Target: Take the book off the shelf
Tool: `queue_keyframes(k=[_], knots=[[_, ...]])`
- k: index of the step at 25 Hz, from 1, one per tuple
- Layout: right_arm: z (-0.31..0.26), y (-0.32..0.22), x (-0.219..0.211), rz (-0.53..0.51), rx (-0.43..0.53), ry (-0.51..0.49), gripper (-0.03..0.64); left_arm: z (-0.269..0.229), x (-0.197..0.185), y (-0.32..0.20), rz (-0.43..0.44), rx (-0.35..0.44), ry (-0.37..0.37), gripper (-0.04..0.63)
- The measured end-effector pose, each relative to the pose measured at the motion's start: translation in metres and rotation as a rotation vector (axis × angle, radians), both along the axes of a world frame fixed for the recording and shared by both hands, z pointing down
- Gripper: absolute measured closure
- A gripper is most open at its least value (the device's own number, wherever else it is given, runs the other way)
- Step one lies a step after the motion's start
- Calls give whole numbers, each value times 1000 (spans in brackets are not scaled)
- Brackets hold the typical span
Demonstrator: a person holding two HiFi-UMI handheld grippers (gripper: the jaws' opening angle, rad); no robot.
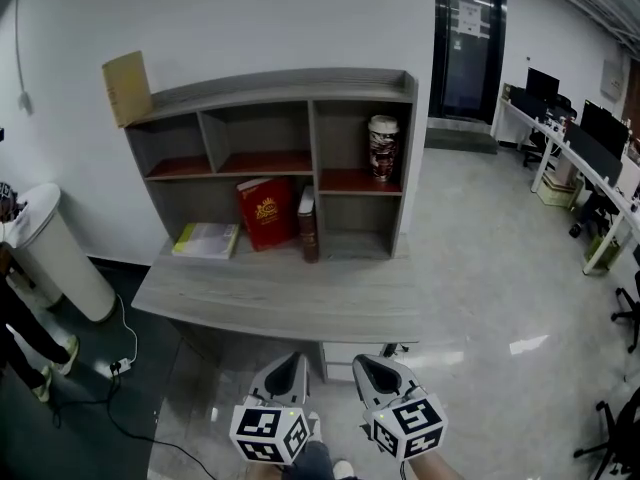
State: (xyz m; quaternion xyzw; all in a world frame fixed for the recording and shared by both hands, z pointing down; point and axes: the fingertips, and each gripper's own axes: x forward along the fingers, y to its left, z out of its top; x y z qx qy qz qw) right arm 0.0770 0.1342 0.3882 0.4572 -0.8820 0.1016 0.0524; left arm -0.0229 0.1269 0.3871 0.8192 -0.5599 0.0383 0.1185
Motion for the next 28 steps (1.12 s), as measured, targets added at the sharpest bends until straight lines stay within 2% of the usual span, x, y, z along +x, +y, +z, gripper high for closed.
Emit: queue_keyframes(k=[7, 16, 28], knots=[[1, -33, 1, 20, -13, -4, 609, 1, 1, -32, 13, -6, -14, 584], [6, -84, -15, 18, -19, 9, 609, 18, -9, -77, 34, -37, 3, 584], [7, -182, -33, 60, -40, 32, 609, 19, -23, -178, 102, -44, -25, 584]])
